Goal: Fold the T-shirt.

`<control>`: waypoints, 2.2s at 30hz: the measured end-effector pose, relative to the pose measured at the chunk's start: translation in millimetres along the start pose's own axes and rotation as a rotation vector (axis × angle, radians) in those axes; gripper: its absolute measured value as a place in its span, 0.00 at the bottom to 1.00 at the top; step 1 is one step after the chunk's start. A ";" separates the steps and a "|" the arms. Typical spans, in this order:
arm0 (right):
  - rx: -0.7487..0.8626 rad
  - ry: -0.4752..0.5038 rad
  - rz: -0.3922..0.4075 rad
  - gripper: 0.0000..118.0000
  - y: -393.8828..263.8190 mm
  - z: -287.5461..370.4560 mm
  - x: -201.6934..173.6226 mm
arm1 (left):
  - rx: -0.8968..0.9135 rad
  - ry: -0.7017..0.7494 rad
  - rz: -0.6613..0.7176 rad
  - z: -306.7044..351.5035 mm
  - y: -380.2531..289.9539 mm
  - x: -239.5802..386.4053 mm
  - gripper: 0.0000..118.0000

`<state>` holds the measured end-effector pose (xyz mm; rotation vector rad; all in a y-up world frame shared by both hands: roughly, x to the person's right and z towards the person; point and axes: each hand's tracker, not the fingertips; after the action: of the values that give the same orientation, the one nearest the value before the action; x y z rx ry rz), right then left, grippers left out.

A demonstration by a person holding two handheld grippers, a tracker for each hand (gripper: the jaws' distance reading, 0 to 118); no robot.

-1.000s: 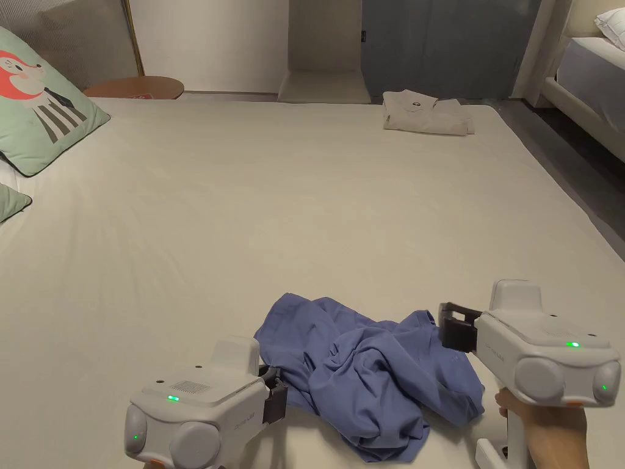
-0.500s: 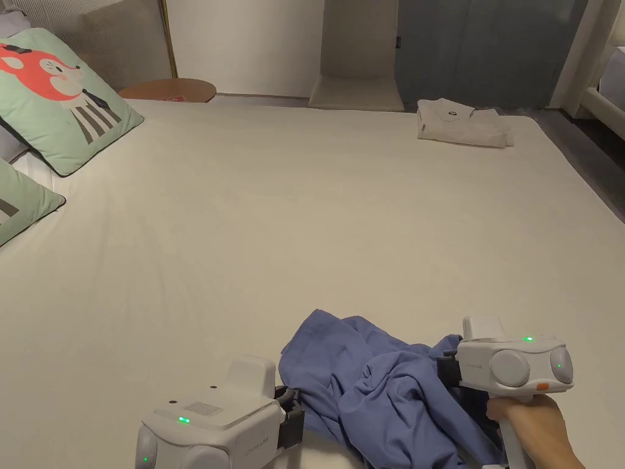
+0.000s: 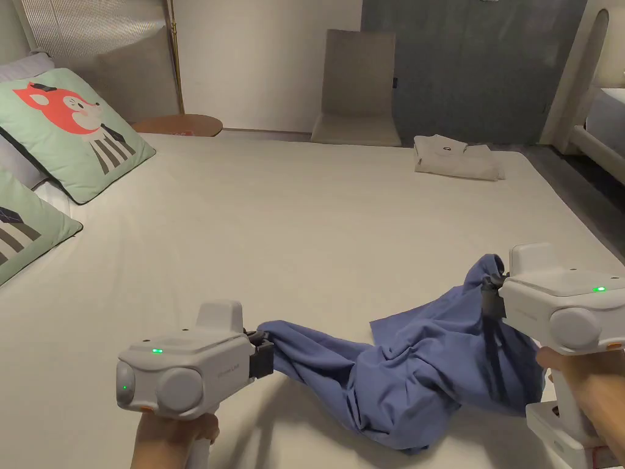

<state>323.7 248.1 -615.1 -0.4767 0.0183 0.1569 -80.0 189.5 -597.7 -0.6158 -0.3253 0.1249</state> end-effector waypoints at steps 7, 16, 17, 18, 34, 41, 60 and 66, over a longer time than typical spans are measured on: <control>0.155 -0.047 -0.024 0.08 72.4 9.7 31.0 | 0.128 0.154 -0.066 9.9 94.5 -48.1 0.07; 0.323 -0.162 -0.068 0.08 147.6 -1.5 58.5 | 0.263 0.326 -0.085 27.6 207.7 -89.9 0.07; 0.332 -0.170 -0.068 0.08 155.6 -5.8 61.0 | 0.276 0.334 -0.084 28.1 217.9 -92.8 0.07; 0.347 -0.182 -0.071 0.08 162.8 -9.1 64.1 | 0.296 0.350 -0.080 26.6 229.8 -97.6 0.07; 0.277 -0.134 -0.069 0.08 143.5 -85.9 38.9 | 0.291 0.470 -0.026 -43.7 235.4 -145.1 0.07; 0.083 -0.036 -0.144 0.08 42.9 -109.8 23.2 | 0.112 0.477 0.065 -63.7 127.6 -170.4 0.07; -0.156 0.018 -0.292 0.08 -164.4 2.6 -6.2 | -0.121 0.474 0.073 48.2 -100.1 -160.9 0.07; -0.219 -0.002 -0.269 0.08 -187.7 48.2 -21.6 | -0.173 0.490 0.060 80.4 -132.0 -148.9 0.07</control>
<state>330.4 102.5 -485.6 -0.6923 -0.0653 -0.1058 -244.8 95.0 -497.8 -0.8046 0.1586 0.0005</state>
